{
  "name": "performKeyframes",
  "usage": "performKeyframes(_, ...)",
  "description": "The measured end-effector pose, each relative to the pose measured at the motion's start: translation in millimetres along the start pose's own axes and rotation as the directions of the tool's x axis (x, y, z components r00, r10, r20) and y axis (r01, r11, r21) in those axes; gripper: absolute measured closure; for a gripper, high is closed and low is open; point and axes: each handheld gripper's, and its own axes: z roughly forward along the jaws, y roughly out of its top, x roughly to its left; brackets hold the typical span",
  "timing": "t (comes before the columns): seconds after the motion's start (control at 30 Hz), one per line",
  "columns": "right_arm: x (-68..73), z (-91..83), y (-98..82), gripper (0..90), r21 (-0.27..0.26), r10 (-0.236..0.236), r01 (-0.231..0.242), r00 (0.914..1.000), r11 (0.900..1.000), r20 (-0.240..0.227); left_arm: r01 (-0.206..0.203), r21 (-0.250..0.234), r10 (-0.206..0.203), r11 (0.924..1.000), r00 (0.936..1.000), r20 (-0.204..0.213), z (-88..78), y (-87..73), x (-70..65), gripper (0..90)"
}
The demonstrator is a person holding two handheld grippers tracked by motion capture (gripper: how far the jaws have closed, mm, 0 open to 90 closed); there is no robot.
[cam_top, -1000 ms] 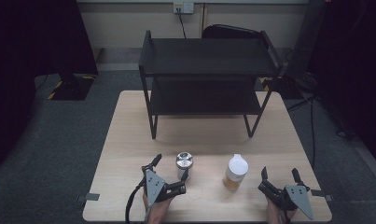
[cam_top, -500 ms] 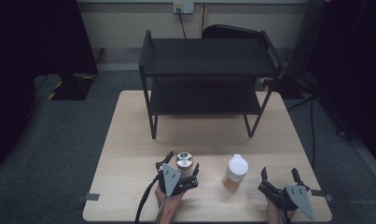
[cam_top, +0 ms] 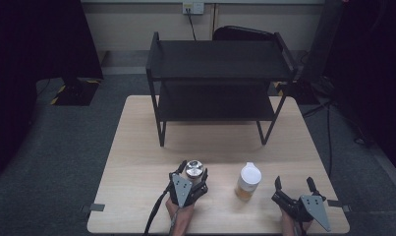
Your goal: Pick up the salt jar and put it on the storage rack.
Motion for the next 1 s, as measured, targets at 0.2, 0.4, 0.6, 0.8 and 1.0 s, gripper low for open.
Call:
performKeyframes(0.2,0.0,0.0,0.0,0.0,0.000,0.000,0.000,1.0000,1.000,0.000,0.008,0.003,-0.008,1.0000,0.9999,0.007,0.1,0.5,1.1,34.3)
performKeyframes(0.4,-0.3,0.0,0.0,0.0,0.000,0.000,0.000,1.0000,1.000,-0.002,0.004,0.005,-0.004,1.0000,1.0000,0.001,-0.1,0.8,-0.7,34.4)
performKeyframes(0.6,-0.3,-0.1,-0.1,0.0,0.000,0.000,0.000,1.0000,1.000,-0.002,0.011,0.003,-0.011,0.9999,0.9999,0.003,0.3,0.5,0.1,34.6)
performKeyframes(0.8,-0.2,0.0,0.0,0.0,0.000,0.000,0.000,1.0000,1.000,-0.002,0.025,0.022,-0.025,0.9994,0.9997,0.007,1.4,6.9,2.0,35.1)
performKeyframes(1.0,-0.3,0.0,0.1,0.0,0.000,0.000,0.000,1.0000,1.000,-0.002,0.030,0.018,-0.030,0.9994,0.9994,0.019,-2.1,8.8,2.4,35.2)
